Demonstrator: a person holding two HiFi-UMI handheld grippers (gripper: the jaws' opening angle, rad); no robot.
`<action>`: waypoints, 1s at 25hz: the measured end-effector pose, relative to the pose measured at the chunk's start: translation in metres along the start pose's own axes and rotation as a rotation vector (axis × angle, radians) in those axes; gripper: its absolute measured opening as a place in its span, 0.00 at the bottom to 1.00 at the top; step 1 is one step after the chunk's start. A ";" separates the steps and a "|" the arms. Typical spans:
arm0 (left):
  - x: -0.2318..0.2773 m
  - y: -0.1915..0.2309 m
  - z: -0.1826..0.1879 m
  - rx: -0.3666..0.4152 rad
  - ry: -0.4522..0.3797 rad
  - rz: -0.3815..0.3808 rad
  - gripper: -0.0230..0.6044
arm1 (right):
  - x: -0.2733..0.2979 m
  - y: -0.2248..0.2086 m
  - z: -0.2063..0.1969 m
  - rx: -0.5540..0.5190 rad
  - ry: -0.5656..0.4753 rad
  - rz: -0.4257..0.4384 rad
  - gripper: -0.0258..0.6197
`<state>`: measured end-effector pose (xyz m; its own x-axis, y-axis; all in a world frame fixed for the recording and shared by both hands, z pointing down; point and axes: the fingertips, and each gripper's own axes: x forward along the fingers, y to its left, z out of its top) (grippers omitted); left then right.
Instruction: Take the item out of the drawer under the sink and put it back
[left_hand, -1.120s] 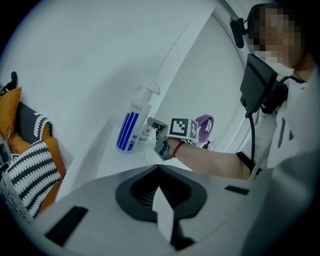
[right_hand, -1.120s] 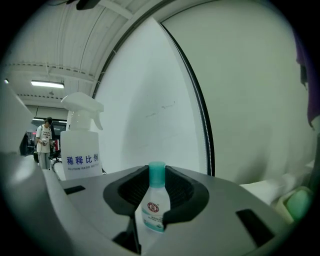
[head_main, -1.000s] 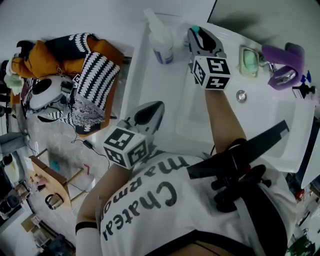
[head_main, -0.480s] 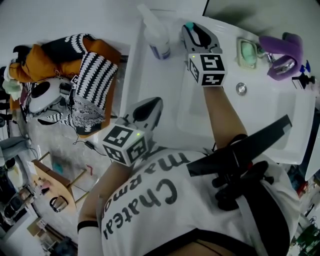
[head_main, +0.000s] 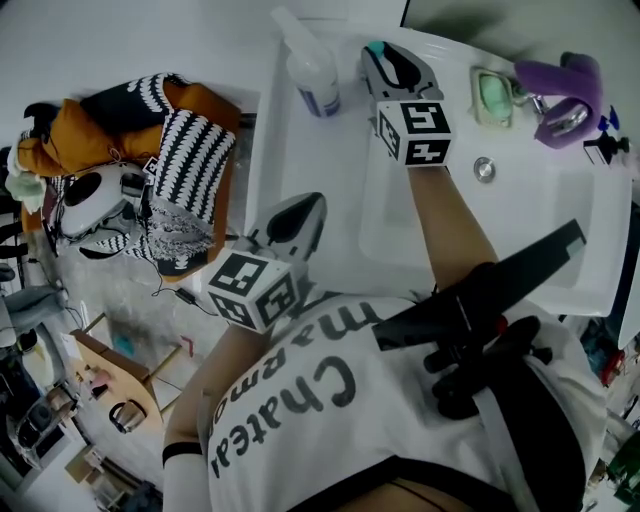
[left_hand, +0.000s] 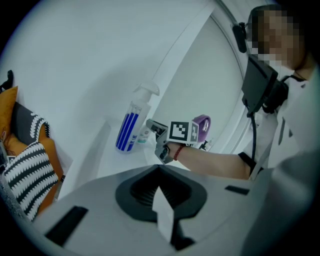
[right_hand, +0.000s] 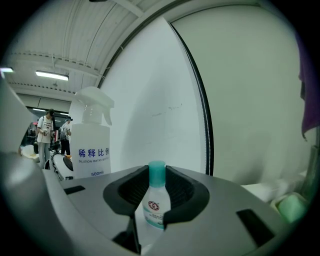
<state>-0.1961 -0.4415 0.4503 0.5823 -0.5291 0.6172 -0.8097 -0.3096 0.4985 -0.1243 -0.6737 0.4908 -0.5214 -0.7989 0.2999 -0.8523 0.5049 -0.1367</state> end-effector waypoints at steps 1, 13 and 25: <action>0.000 0.000 0.000 -0.002 -0.001 -0.001 0.05 | 0.000 0.000 0.000 0.000 0.003 0.000 0.20; -0.002 0.006 0.001 -0.020 -0.010 -0.004 0.05 | 0.003 0.000 -0.006 -0.031 0.057 0.006 0.21; -0.005 0.008 -0.003 -0.034 -0.017 0.008 0.05 | 0.006 0.005 -0.004 -0.084 0.064 0.027 0.21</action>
<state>-0.2049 -0.4388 0.4530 0.5739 -0.5454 0.6109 -0.8115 -0.2785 0.5137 -0.1315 -0.6748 0.4952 -0.5382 -0.7636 0.3568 -0.8299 0.5539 -0.0664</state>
